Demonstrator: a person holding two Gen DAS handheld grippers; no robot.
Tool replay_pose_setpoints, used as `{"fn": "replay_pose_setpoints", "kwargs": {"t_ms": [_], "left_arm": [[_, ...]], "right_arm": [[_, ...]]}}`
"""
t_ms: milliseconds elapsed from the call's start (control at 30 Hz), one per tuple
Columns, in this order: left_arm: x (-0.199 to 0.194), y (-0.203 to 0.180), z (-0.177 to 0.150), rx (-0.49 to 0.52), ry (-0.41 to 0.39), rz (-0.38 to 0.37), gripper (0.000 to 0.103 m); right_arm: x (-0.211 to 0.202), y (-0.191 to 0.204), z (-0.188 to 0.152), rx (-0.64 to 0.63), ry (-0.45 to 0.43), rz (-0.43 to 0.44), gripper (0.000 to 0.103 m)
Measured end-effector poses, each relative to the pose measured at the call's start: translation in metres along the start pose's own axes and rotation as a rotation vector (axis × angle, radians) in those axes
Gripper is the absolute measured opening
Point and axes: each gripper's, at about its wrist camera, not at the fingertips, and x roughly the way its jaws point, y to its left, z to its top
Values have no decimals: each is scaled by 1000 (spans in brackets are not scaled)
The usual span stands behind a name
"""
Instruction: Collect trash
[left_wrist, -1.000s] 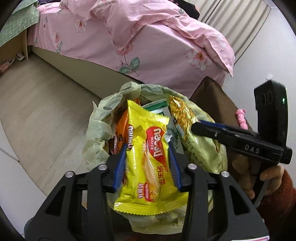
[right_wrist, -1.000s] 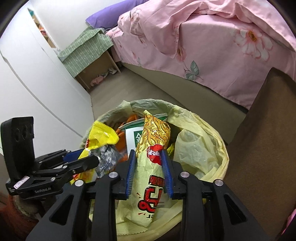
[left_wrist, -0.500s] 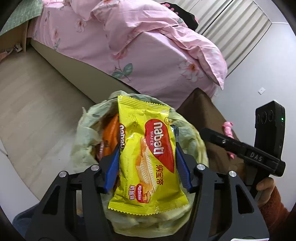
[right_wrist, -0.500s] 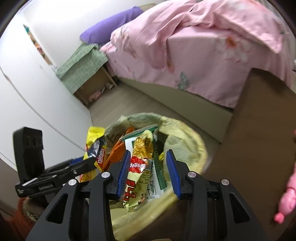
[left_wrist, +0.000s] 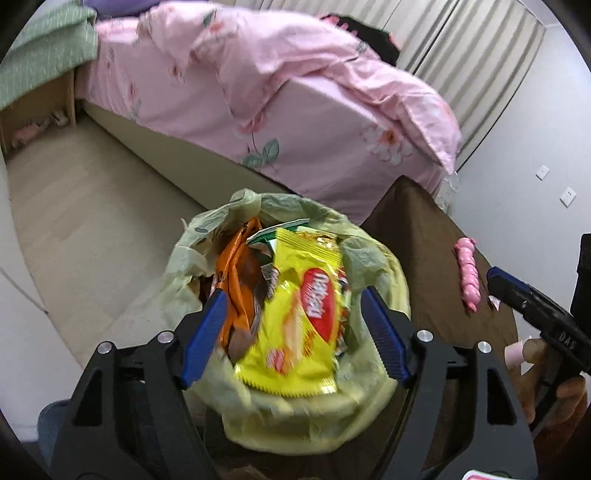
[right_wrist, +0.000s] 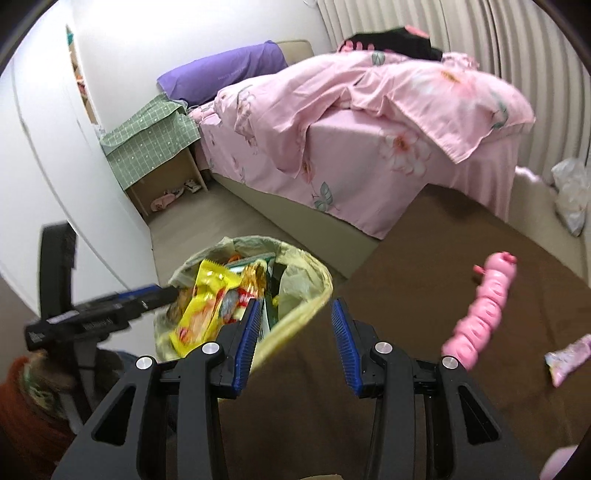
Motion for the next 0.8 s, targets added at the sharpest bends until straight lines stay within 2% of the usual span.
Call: {"fn": "replay_pose_setpoints", "kwargs": {"t_ms": [100, 233, 300, 400, 567, 800], "left_arm": [[-35, -19, -15, 36, -44, 16, 70], [-80, -53, -44, 113, -95, 85, 70], [-96, -66, -57, 129, -107, 122, 70], [-119, -82, -75, 146, -117, 133, 70], [-151, -104, -99, 191, -164, 314, 70], [-171, -111, -109, 216, -167, 291, 70]], "right_arm": [[-31, 14, -24, -46, 2, -10, 39], [-70, 34, -52, -90, -26, -70, 39], [-86, 40, -66, -81, -30, -76, 39], [-109, 47, -87, -40, -49, -80, 39], [-140, 58, -110, -1, -83, -146, 39], [-162, 75, -123, -24, -121, -169, 39]]}}
